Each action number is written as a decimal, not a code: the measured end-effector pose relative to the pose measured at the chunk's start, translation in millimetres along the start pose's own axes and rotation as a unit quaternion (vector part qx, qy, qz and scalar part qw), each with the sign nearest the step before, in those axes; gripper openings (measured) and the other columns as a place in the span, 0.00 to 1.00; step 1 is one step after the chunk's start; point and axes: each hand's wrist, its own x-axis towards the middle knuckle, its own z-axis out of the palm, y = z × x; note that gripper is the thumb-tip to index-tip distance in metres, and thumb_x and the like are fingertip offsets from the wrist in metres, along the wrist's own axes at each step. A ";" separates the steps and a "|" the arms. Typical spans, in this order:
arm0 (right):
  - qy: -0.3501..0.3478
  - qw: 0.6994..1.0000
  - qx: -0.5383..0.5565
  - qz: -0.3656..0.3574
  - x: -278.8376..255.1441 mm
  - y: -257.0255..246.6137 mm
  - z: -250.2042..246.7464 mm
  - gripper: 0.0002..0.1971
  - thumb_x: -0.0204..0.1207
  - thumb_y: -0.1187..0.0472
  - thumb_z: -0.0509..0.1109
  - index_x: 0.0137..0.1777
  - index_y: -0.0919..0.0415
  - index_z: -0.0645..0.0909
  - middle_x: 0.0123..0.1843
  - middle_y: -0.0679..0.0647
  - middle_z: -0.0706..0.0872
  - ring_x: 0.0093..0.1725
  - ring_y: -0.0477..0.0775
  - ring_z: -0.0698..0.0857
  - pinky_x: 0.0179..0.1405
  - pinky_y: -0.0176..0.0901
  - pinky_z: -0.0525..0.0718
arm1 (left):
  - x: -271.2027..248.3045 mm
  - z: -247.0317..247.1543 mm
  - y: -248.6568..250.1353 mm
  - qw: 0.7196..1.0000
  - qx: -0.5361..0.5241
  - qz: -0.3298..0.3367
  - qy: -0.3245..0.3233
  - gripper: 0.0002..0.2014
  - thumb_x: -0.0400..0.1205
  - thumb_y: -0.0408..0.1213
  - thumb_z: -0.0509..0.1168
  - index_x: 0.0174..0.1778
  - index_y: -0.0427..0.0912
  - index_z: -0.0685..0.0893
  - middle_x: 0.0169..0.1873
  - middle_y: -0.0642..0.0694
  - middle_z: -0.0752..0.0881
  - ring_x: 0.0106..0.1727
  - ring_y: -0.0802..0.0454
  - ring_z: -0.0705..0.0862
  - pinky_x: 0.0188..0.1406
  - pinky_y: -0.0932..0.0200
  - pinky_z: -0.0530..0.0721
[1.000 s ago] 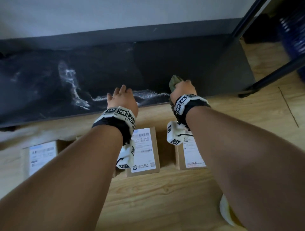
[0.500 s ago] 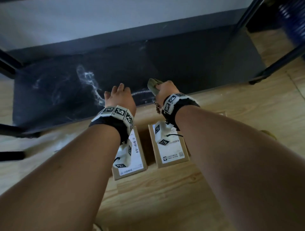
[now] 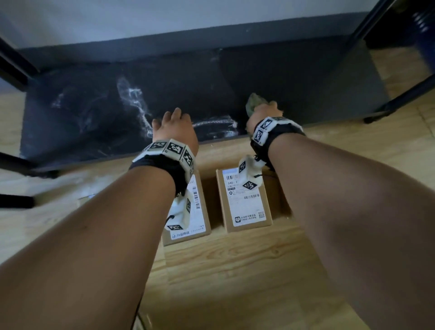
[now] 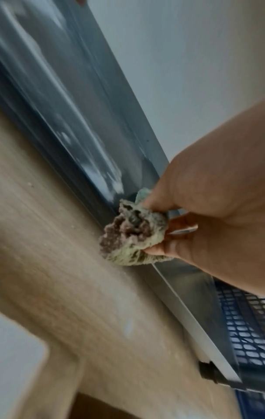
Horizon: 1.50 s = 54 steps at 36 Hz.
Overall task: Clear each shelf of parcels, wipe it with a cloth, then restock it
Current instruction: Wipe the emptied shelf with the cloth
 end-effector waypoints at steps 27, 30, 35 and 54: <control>0.011 0.994 0.062 -0.088 1.1 -36.5 4.8 0.23 0.78 0.66 0.64 0.71 0.50 0.77 0.79 0.55 0.58 0.79 0.63 0.57 0.69 0.53 0.72 | 12.9 0.4 -20.0 1.000 0.012 -0.012 -0.013 0.28 0.80 0.30 0.58 0.79 0.42 0.64 0.83 0.45 0.56 0.83 0.45 0.55 0.82 0.39 0.51; -0.010 0.988 0.080 -0.133 -10.6 -45.4 14.9 0.26 0.75 0.67 0.66 0.71 0.44 0.78 0.78 0.53 0.60 0.77 0.61 0.60 0.70 0.54 0.74 | 7.8 -2.6 -22.1 1.000 0.013 -0.007 -0.012 0.28 0.80 0.31 0.58 0.79 0.41 0.65 0.82 0.45 0.57 0.82 0.44 0.56 0.81 0.39 0.52; -0.017 0.980 0.100 -0.172 -28.3 -45.6 20.9 0.25 0.75 0.66 0.67 0.71 0.46 0.79 0.74 0.55 0.67 0.74 0.60 0.68 0.74 0.53 0.72 | -2.9 -9.8 -21.5 1.000 0.010 0.013 -0.020 0.28 0.79 0.29 0.57 0.78 0.41 0.65 0.82 0.44 0.56 0.82 0.44 0.54 0.81 0.38 0.50; -0.048 0.991 0.005 -0.122 -40.0 -45.7 17.5 0.30 0.81 0.60 0.63 0.83 0.55 0.62 0.82 0.59 0.63 0.78 0.65 0.66 0.75 0.58 0.70 | -15.2 -14.9 -28.1 1.000 0.017 -0.002 -0.012 0.30 0.78 0.28 0.57 0.79 0.40 0.64 0.82 0.44 0.58 0.81 0.44 0.56 0.81 0.40 0.53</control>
